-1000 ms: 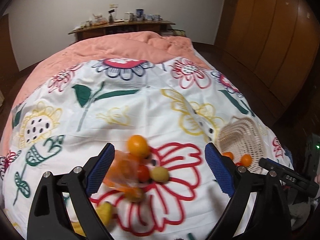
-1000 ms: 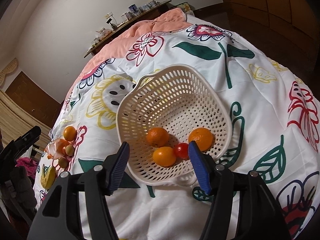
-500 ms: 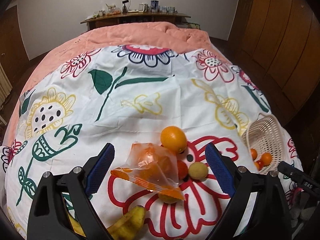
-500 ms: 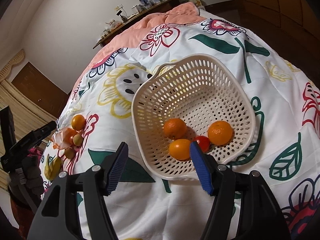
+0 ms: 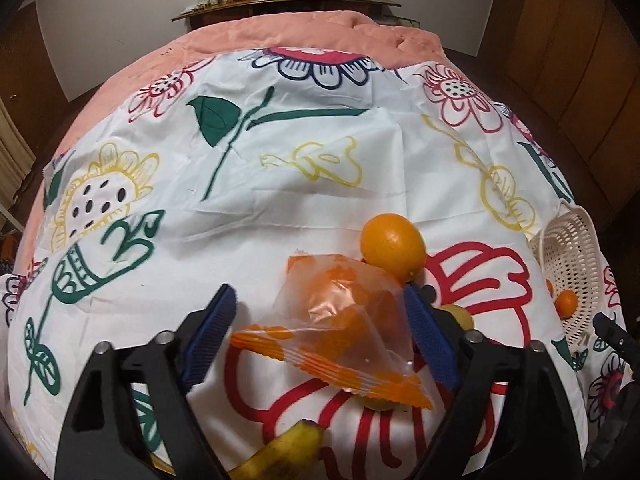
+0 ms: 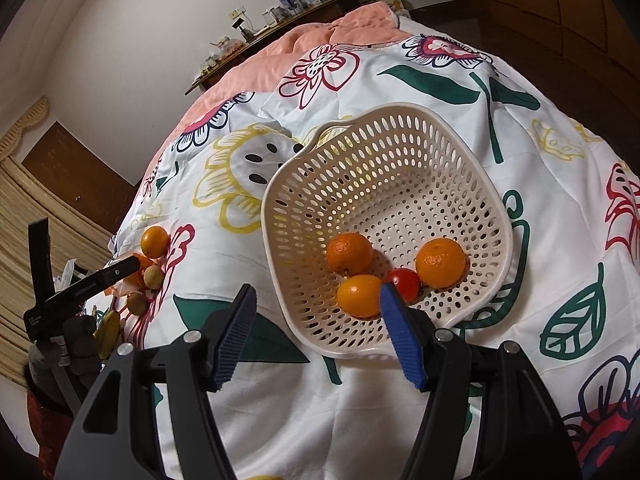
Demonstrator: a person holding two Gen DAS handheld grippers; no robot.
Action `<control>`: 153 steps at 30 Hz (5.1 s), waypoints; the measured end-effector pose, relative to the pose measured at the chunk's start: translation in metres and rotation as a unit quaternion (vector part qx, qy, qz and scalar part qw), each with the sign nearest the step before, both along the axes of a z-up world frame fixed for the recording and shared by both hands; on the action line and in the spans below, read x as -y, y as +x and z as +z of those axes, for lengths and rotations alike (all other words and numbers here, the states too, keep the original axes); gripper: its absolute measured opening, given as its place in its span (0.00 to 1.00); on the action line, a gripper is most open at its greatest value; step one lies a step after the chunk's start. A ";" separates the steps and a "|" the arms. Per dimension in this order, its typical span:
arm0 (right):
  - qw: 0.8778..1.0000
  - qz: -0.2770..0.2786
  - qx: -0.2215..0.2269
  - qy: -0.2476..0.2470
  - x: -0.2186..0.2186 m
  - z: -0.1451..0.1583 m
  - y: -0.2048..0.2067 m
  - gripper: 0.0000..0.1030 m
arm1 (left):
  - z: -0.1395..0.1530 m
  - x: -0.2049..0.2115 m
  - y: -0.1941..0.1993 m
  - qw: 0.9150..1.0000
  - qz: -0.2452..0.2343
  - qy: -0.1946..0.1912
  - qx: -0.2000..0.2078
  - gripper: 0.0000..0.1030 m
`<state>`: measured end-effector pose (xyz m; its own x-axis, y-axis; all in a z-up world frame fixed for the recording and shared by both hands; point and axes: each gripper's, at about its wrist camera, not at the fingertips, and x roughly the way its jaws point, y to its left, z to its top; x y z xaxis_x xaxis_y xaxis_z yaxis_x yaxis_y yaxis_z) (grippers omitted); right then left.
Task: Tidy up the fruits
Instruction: 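Return the left gripper to the pile and grasp the orange mesh bag, then reach the right gripper to the pile and close on a large orange, then carry the orange into the basket with the right gripper while the left gripper holds the mesh bag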
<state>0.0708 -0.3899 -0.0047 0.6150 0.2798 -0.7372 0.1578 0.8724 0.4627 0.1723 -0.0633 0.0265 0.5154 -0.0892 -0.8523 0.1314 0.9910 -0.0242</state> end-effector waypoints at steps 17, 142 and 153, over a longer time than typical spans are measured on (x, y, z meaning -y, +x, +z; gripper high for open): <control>1.000 0.023 0.002 -0.014 -0.020 0.008 0.004 0.62 | 0.026 -0.014 -0.020 0.999 0.005 -0.034 0.038 0.55; 0.997 -0.006 -0.034 -0.067 -0.011 0.015 0.083 0.37 | 0.054 -0.029 -0.105 0.990 -0.044 -0.096 0.089 0.60; 0.995 -0.033 -0.074 -0.065 0.017 -0.021 0.087 0.37 | 0.051 -0.015 -0.106 0.991 -0.057 -0.090 0.082 0.60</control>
<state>0.1580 -0.4065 -0.0258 0.5112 0.1390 -0.8481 0.2749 0.9085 0.3146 0.0664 -0.0480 0.0772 0.6228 -0.2981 -0.7234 0.2587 0.9510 -0.1691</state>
